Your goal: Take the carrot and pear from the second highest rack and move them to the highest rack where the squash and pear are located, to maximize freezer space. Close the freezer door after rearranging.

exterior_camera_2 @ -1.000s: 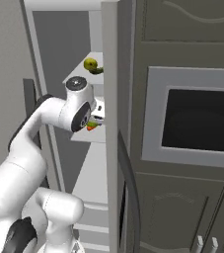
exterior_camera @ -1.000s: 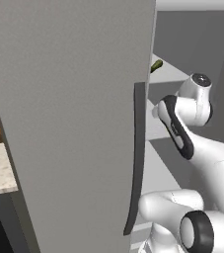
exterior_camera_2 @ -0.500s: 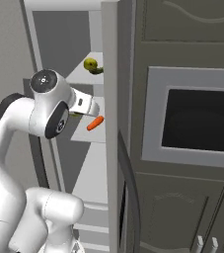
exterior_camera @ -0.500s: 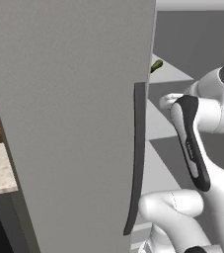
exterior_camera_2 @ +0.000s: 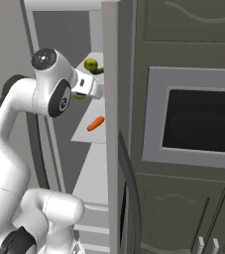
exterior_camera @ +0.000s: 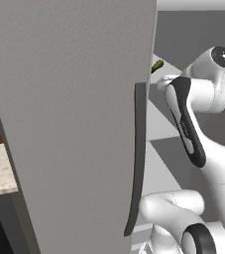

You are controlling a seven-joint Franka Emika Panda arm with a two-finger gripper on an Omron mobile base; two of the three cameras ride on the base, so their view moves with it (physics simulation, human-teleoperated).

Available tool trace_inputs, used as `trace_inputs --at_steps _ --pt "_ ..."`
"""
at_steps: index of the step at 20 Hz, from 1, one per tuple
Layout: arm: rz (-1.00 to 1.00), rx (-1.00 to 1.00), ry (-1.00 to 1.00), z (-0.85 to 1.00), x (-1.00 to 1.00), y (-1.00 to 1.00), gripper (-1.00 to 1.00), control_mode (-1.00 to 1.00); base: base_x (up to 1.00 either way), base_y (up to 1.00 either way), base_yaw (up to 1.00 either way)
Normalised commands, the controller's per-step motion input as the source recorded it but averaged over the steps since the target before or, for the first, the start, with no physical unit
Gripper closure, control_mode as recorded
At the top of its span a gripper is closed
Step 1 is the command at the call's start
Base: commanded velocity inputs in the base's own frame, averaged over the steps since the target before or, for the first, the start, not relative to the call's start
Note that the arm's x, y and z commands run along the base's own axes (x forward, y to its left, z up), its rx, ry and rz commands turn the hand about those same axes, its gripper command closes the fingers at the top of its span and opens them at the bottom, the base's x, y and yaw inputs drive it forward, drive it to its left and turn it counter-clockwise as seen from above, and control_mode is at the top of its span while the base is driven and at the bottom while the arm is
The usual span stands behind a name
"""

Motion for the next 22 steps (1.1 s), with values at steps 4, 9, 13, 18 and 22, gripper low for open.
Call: trace_inputs --at_steps 4,9,13,18,22 --pt "-0.09 0.00 0.03 0.21 0.91 -0.22 1.00 -1.00 0.00 0.00 0.00" --pt "-0.06 0.03 0.06 0.38 0.82 -0.45 1.00 -1.00 0.00 0.00 0.00" --pt "0.00 0.04 0.03 0.07 0.94 -0.30 1.00 -1.00 0.00 0.00 0.00" --pt "0.00 0.01 0.12 -0.07 0.96 -0.10 1.00 -1.00 0.00 0.00 0.00" --pt "0.00 0.00 0.08 -0.23 0.50 0.00 1.00 -1.00 0.00 0.00 0.00"
